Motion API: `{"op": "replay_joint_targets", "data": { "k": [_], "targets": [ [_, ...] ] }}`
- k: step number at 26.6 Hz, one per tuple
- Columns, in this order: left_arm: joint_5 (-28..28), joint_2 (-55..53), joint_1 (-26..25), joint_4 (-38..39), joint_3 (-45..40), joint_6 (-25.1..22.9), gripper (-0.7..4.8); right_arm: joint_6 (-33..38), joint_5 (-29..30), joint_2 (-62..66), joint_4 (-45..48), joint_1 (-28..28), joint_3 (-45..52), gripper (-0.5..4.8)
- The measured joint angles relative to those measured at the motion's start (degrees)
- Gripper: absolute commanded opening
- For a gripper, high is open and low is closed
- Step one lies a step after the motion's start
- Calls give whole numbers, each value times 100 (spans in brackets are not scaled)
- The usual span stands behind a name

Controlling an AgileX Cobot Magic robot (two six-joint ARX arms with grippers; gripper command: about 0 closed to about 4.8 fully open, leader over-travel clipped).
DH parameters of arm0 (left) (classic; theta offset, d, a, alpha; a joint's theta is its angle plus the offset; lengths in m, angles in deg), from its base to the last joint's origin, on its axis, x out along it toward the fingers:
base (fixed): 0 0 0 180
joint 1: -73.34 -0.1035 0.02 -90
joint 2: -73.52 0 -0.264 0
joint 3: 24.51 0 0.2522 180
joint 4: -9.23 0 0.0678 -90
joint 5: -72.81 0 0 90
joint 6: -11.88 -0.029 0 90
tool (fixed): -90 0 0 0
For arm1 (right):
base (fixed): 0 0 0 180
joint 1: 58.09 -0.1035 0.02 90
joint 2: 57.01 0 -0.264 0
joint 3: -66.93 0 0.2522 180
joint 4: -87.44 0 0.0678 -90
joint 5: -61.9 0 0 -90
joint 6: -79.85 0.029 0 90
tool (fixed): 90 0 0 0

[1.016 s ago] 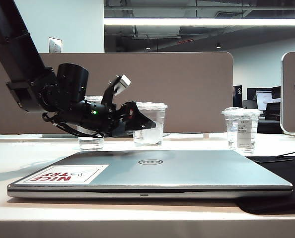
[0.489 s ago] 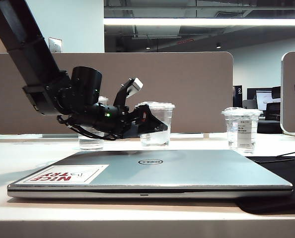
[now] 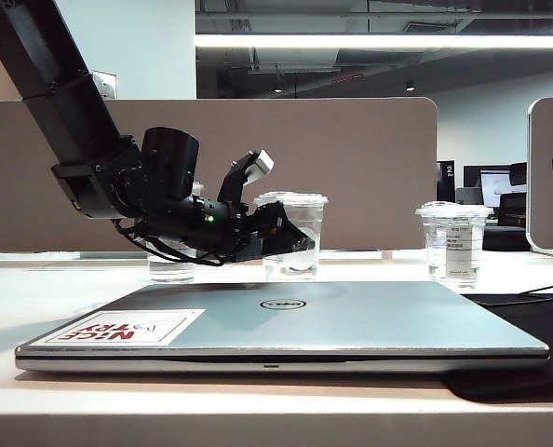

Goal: Pick up the coffee cup on the middle and place it on the left side of the laptop.

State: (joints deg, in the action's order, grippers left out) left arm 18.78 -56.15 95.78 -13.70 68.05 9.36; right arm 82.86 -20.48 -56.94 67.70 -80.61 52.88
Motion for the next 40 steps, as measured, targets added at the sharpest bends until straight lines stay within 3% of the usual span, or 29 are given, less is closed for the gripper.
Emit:
{"op": "replay_joint_targets", "data": {
  "k": [14, 20, 31, 40],
  "targets": [
    [745, 295, -33, -125, -13, -22, 359, 0, 0, 0, 2, 0, 0, -5],
    [664, 914, -229, -122, -352, 20, 371, 0, 0, 0, 0, 0, -2, -5],
    [337, 2411, -673, -599, -2371, -46, 371, 0, 0, 0, 2, 0, 0, -5],
    [-286, 3985, -1611, -1290, -4358, 205, 371, 0, 0, 0, 2, 0, 0, -5]
  ]
}}
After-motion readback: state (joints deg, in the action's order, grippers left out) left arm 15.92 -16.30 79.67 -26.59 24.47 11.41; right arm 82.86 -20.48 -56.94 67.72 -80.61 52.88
